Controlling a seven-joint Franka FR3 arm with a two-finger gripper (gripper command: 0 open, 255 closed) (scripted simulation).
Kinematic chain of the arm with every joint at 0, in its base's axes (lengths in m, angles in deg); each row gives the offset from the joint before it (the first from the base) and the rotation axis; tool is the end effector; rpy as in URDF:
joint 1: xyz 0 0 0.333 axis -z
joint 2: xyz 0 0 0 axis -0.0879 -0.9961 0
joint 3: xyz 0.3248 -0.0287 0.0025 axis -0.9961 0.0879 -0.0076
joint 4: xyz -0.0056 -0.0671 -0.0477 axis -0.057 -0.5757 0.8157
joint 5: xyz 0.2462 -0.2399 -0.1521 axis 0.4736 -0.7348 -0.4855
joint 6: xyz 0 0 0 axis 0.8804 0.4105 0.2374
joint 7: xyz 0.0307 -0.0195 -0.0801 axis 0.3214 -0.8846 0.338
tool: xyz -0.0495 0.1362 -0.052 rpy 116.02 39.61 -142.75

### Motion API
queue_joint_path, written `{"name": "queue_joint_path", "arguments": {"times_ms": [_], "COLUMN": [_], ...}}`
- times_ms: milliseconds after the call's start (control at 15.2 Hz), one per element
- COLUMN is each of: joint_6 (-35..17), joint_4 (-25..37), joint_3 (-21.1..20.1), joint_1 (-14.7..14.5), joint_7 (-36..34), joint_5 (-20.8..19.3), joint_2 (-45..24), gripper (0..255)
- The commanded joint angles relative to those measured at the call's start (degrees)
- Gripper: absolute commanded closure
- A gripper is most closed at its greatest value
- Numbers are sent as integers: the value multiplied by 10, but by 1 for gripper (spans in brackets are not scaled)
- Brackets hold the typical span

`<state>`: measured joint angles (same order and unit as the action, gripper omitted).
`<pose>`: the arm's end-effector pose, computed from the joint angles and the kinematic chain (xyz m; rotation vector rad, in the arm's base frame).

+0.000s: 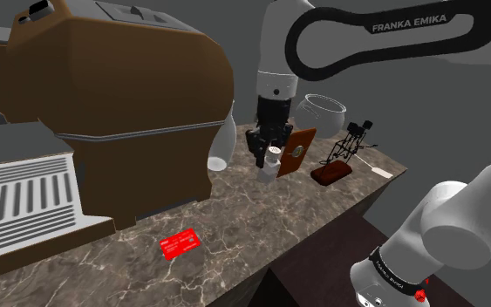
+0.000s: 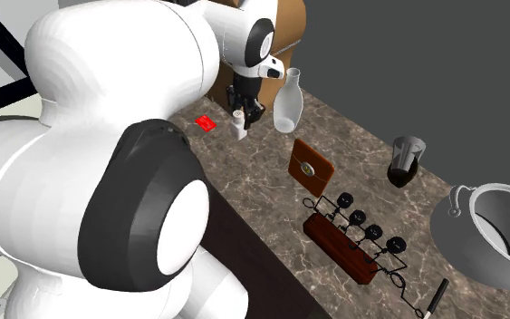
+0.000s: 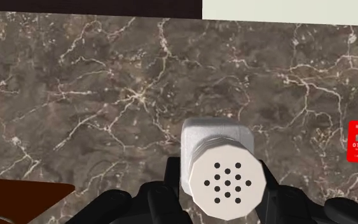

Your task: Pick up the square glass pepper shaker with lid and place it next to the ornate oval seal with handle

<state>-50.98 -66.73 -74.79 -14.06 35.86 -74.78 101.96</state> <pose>0.3721 0.2385 0.4338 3.1124 -0.0202 -0.3419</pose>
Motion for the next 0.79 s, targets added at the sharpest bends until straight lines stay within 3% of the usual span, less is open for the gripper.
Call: {"name": "queue_joint_path", "arguments": {"times_ms": [0,330,726], "joint_6": [16,49,56], "joint_4": [13,41,80], "joint_3": [1,4,47], "joint_1": [0,1,38], "joint_7": [-1,-3,64], "joint_5": [0,0,-36], "joint_2": [2,8,-32], "gripper": [255,255,255]}}
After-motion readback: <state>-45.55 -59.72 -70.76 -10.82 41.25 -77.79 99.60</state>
